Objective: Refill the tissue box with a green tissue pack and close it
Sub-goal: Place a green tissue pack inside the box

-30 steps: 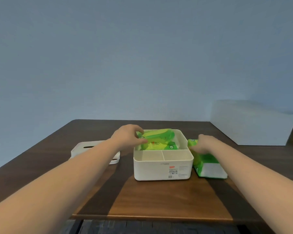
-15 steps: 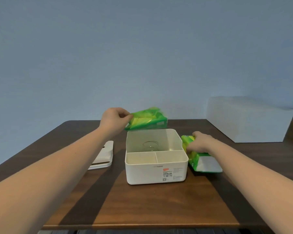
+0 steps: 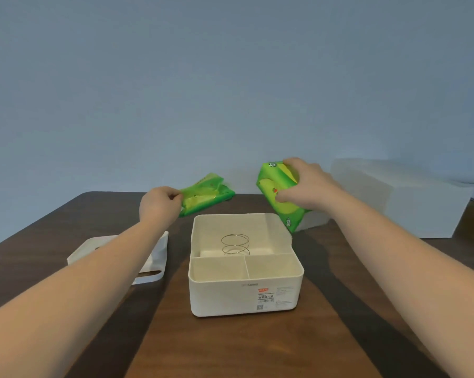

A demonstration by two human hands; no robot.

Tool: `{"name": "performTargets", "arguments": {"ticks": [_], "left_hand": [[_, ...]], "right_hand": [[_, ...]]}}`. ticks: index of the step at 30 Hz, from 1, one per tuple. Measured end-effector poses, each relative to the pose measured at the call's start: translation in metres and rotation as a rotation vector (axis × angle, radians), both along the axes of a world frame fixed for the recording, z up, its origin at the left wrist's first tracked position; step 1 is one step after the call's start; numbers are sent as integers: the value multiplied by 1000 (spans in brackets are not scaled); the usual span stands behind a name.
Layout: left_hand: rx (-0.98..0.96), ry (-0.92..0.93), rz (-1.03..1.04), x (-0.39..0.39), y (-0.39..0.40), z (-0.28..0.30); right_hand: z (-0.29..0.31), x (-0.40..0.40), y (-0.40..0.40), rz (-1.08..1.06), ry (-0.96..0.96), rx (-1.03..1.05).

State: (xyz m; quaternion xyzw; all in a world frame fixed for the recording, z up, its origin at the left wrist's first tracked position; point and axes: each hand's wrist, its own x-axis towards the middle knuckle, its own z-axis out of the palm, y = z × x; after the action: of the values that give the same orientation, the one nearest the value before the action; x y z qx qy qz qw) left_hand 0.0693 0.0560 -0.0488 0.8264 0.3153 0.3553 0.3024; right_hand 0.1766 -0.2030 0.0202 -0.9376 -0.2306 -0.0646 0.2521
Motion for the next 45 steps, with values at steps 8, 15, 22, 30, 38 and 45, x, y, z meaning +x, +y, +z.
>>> {"name": "performTargets", "arguments": {"ticks": [8,15,22,30,38,45], "left_hand": [[-4,126,-22,20,24,-27],[4,215,-74,37,32,-43],[3,293,-76,46,36,-56],[-10,333,-157,38,35,-51],[39,357,-171,-2,47,-27],[43,338,-85,-58,66,-7]], "right_hand": [[9,-20,23,560,-80,-153],[-10,-25,33,770,-37,-339],[-18,-22,40,846,-41,-436],[-38,-21,54,845,4,-419],[-41,-33,42,719,16,-279],[-24,-72,57,677,-5,-129]]}}
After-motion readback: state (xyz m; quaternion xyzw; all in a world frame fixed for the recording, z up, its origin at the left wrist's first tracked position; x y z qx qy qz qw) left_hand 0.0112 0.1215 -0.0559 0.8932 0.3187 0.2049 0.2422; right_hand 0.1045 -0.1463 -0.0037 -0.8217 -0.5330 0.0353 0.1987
